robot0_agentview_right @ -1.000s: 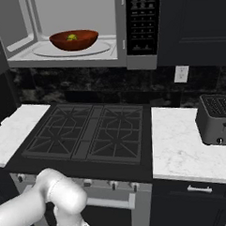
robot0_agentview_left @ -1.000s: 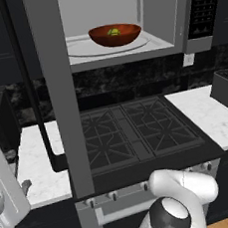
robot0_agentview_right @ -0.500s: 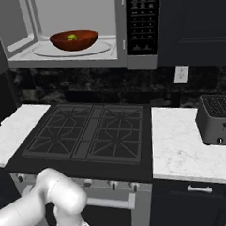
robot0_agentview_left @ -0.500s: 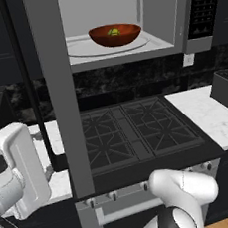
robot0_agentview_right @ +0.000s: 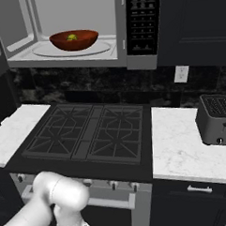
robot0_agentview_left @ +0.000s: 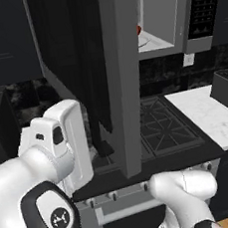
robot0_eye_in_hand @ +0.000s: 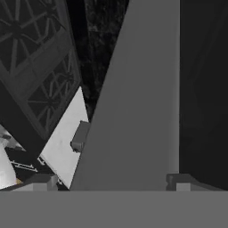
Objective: Pick the lime from the sink and place it in the bowl. Then pick the bowl and place it in the microwave. Then close the microwave door and press the start button.
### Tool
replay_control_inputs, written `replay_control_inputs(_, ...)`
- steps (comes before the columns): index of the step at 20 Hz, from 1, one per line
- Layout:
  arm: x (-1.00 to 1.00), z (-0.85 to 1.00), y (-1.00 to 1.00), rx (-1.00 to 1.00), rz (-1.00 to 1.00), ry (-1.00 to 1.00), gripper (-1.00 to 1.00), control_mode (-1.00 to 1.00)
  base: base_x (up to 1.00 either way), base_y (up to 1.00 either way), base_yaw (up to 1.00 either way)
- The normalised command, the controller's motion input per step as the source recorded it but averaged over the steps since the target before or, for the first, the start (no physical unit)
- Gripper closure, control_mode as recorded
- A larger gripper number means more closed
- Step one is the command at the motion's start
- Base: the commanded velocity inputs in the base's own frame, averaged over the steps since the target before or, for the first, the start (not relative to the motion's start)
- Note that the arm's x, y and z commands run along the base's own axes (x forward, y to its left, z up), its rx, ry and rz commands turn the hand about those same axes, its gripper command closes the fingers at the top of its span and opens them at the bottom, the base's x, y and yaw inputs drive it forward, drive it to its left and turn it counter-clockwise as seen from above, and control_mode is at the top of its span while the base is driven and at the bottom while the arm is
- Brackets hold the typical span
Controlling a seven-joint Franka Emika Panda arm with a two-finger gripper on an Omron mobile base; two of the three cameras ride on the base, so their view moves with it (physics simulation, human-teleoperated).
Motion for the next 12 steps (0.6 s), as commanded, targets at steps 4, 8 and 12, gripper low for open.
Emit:
replay_control_inputs(4,0.17,0.14,-1.00,0.01,0.00,0.00,-1.00,-1.00,0.00,0.00,0.00)
replay_control_inputs(8,0.78,0.09,-1.00,0.00,0.00,0.02,-1.00,-1.00,0.00,0.00,0.00)
replay_control_inputs(12,1.00,0.04,-1.00,0.00,0.00,0.10,-1.00,-1.00,0.00,0.00,0.00)
